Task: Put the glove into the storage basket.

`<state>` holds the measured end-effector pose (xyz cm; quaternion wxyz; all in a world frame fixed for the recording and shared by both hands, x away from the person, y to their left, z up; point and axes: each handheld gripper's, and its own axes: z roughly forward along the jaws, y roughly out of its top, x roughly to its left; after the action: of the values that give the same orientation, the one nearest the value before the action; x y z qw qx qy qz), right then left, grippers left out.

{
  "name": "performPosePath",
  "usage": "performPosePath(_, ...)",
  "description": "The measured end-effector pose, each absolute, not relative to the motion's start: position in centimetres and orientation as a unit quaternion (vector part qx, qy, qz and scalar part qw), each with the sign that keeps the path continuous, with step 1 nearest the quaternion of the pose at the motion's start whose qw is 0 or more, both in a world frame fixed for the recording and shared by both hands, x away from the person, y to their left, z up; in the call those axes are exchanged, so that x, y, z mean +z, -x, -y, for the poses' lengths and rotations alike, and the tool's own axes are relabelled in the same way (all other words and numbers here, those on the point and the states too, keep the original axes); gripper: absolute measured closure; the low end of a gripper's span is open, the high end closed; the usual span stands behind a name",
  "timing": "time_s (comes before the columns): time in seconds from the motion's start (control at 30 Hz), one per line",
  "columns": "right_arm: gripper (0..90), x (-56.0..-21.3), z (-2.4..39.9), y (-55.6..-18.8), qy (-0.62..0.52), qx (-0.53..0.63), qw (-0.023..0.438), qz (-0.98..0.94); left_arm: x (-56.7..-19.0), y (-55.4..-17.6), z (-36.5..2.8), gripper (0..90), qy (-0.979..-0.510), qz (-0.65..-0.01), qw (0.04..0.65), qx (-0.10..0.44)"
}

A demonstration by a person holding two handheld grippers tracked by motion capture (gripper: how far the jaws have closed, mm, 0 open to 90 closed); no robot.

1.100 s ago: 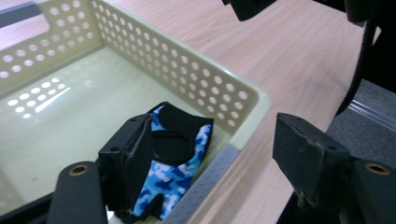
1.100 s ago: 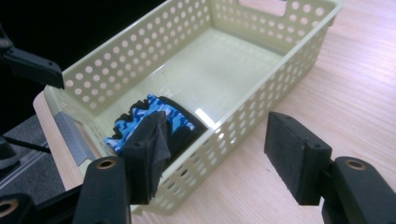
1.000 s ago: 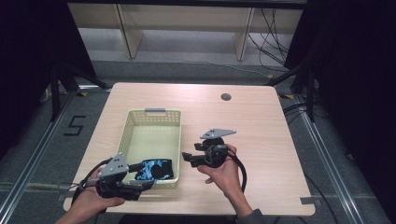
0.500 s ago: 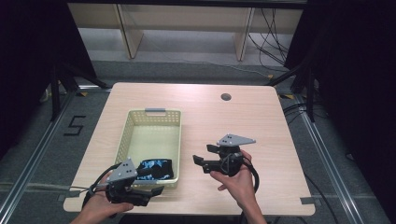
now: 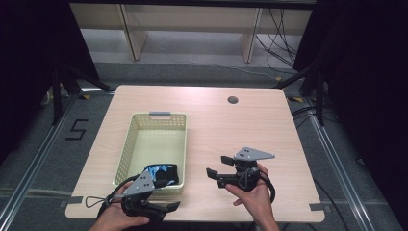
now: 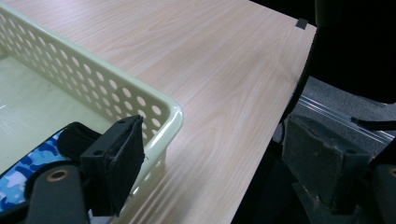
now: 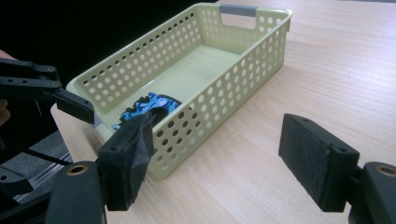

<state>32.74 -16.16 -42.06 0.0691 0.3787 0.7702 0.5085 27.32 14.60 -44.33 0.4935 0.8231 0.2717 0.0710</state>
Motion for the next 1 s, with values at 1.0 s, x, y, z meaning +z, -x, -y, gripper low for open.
performPosePath(1.0, 26.1, -45.5, 19.3, -29.3, -0.406, 0.496, 0.043, -0.767, -47.6, -24.3, -16.2, 19.2, -0.836, -0.269, 0.476, 0.042)
